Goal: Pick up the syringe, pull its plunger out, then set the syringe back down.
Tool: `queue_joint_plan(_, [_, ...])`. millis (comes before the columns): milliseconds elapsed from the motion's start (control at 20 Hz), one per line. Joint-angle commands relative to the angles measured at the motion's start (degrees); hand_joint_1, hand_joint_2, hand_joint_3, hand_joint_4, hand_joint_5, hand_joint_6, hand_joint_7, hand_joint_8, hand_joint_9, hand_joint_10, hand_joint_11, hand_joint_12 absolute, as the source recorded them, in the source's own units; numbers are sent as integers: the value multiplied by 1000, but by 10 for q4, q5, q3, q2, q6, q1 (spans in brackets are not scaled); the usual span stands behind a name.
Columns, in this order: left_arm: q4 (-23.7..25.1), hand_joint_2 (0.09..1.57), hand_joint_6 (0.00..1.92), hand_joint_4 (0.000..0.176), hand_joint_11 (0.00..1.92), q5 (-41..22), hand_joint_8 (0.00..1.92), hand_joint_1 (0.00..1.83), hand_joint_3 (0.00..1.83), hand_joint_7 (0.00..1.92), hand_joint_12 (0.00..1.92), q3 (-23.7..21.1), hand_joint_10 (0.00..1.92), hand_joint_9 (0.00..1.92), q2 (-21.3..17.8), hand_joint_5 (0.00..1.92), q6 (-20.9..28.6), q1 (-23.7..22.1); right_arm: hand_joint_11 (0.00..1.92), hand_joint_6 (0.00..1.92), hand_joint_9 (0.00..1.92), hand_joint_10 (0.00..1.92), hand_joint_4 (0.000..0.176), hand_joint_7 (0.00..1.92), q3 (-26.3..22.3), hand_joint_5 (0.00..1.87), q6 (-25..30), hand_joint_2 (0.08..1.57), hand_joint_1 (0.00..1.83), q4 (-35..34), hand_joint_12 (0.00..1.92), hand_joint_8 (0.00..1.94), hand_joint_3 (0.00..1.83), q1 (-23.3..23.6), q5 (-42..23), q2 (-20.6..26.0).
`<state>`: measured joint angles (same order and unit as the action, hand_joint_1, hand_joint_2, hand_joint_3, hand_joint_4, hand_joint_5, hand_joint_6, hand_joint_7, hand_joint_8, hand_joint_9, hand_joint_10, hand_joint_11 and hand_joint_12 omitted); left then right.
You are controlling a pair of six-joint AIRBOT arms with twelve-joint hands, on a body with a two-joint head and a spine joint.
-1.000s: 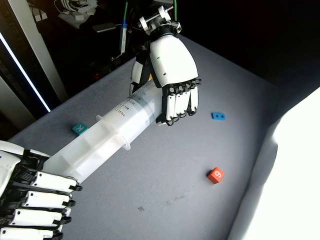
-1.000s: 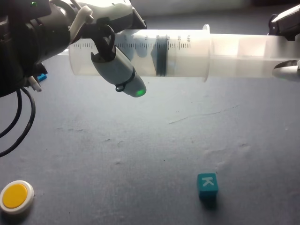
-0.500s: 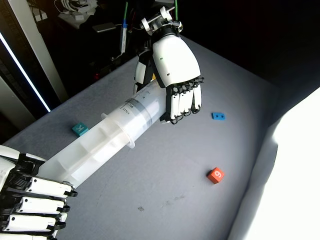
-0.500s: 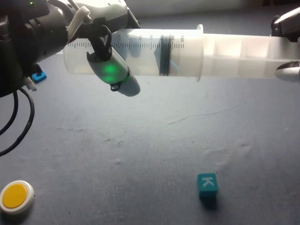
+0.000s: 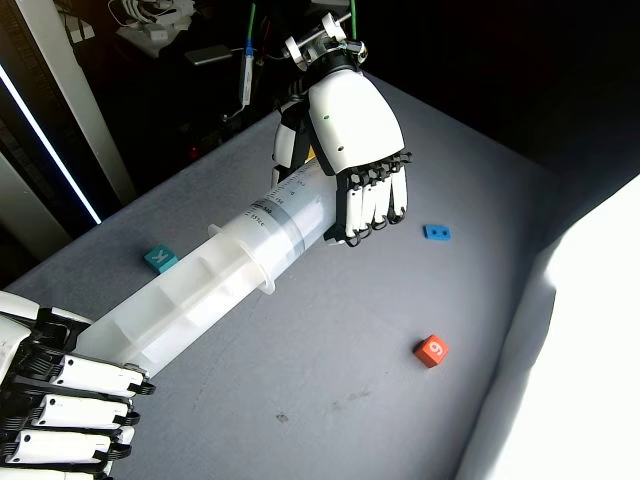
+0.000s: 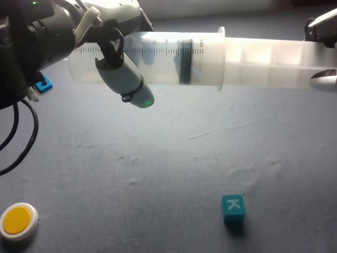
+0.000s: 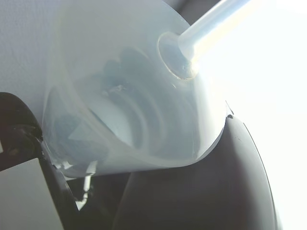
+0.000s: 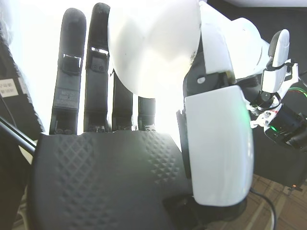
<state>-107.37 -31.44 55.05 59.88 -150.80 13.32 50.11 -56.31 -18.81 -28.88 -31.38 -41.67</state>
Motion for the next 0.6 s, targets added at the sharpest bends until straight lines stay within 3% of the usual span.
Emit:
queue_joint_plan(0, [34, 1178, 1018, 0, 441, -17, 1363, 1204, 0, 856, 1622, 4, 1265, 679, -6, 874, 7, -11, 149, 187, 574, 287, 0, 664, -2, 570, 1, 1141, 1023, 11, 1075, 196, 0, 1, -53, 3])
queue_joint_plan(50, [34, 1177, 1011, 0, 446, -17, 1362, 1204, 0, 857, 1627, 4, 1269, 685, -6, 878, 7, -11, 112, 53, 573, 134, 0, 644, -2, 545, 1, 1142, 946, 11, 1053, 54, 0, 1, -53, 3])
queue_joint_plan(150, [33, 1180, 1062, 0, 460, -17, 1326, 1196, 0, 869, 1580, 4, 1221, 702, -6, 855, 7, -11, 7, 1, 454, 11, 0, 497, -2, 420, 1, 1113, 843, 11, 966, 1, 0, 1, -54, 3])
queue_joint_plan(200, [33, 1174, 1069, 0, 465, -17, 1286, 1194, 0, 879, 1573, 4, 1178, 725, -6, 863, 7, -10, 1, 0, 416, 2, 0, 438, -2, 370, 1, 1090, 827, 12, 914, 0, 0, 1, -54, 3])
queue_joint_plan(300, [33, 1180, 1032, 0, 450, -17, 1355, 1200, 0, 857, 1619, 4, 1240, 699, -7, 867, 7, -10, 0, 0, 232, 0, 0, 241, -2, 170, 1, 1058, 592, 14, 615, 1, 0, 0, -54, 3])
queue_joint_plan(450, [33, 1186, 1133, 0, 425, -17, 1297, 1184, 1, 856, 1603, 5, 1203, 691, -7, 835, 7, -10, 0, 1, 138, 2, 0, 143, -2, 81, 1, 945, 559, 14, 380, 3, 0, 0, -55, 3])
queue_joint_plan(550, [33, 1176, 1087, 0, 420, -17, 1289, 1193, 0, 869, 1579, 6, 1172, 697, -7, 861, 7, -11, 0, 0, 94, 0, 0, 87, -2, 37, 3, 829, 467, 14, 293, 1, 0, 0, -58, 3])
